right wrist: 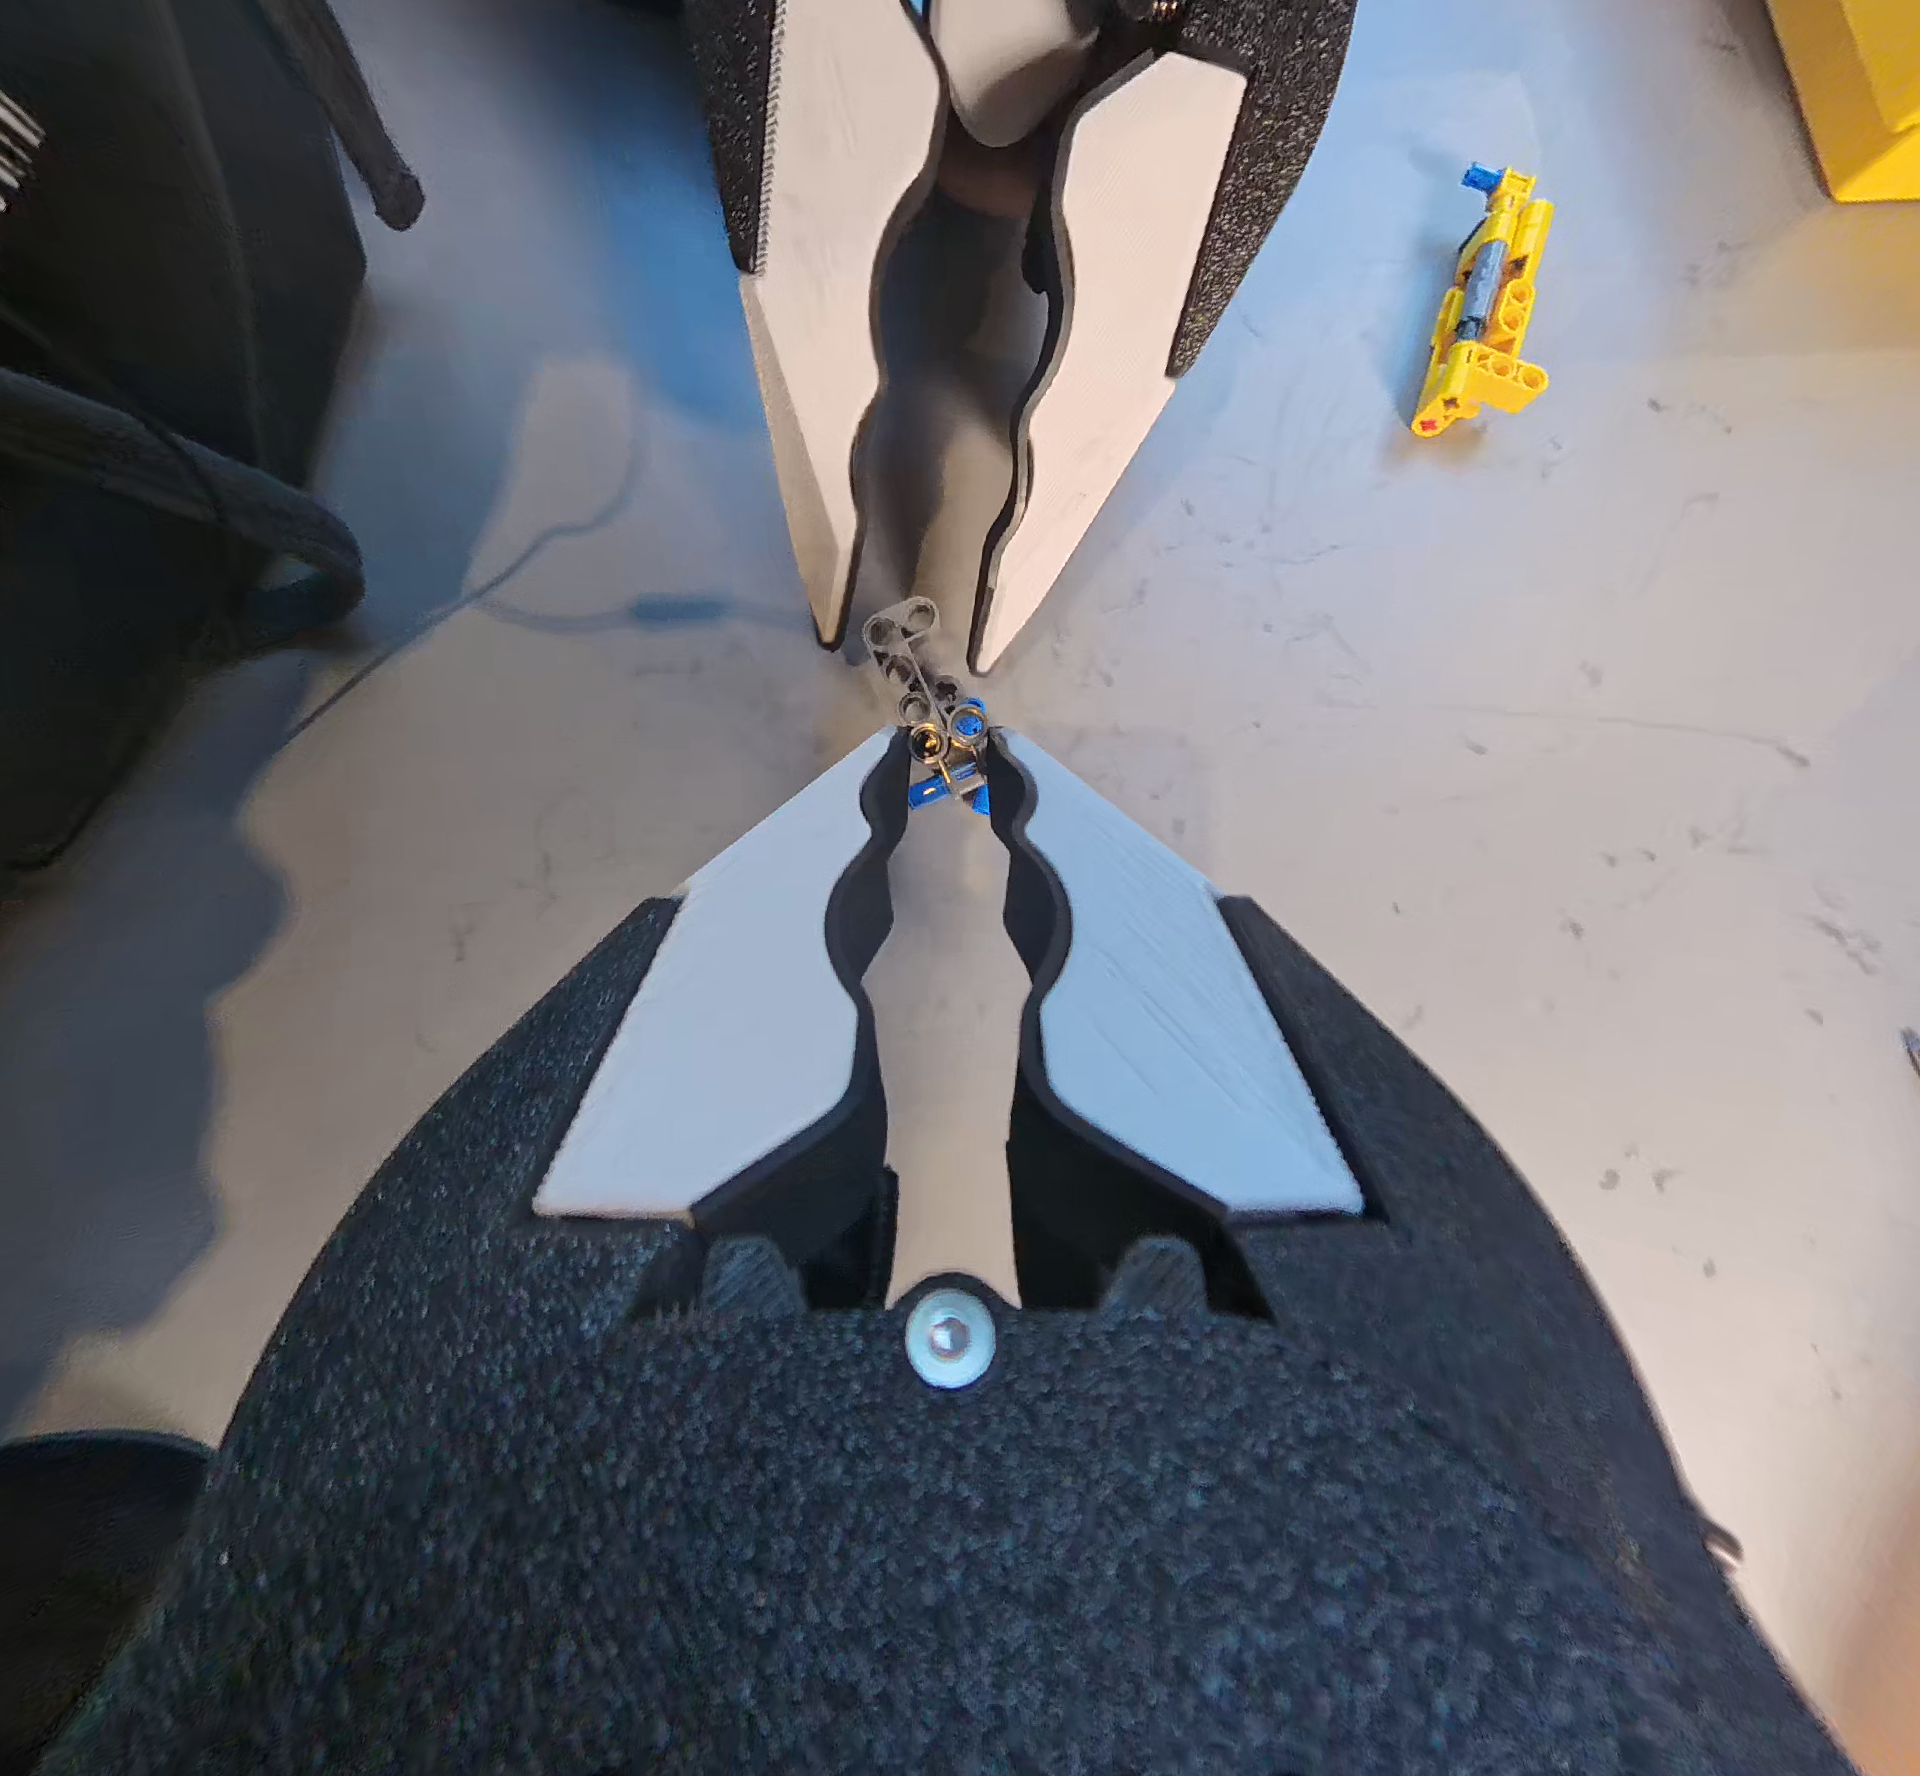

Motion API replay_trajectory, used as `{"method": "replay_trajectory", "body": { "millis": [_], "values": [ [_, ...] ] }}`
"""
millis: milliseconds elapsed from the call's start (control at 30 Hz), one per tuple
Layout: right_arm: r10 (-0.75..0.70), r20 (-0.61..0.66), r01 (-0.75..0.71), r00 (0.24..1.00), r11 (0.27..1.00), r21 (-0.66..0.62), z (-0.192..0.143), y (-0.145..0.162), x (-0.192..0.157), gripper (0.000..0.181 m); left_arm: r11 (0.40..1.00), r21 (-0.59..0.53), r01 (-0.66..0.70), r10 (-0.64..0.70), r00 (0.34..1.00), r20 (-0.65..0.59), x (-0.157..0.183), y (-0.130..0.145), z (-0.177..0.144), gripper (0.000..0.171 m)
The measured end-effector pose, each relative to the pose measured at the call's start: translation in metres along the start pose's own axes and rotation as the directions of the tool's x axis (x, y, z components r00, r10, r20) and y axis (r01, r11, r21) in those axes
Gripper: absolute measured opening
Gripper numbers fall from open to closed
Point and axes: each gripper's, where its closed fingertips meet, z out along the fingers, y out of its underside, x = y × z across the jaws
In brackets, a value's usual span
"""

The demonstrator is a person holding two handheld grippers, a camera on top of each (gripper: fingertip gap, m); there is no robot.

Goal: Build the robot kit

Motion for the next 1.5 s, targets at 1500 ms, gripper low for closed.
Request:
{"method": "replay_trajectory", "body": {
  "millis": [1500],
  "values": [
    [0.217, -0.033, -0.206, 0.976, 0.958, 0.2, -0.003, -0.003, 0.003, 0.017, 0.995, 0.077, 0.06, -0.057, 0.998, -0.037, 0.004, -0.009, -0.008, 0.013]
  ]
}}
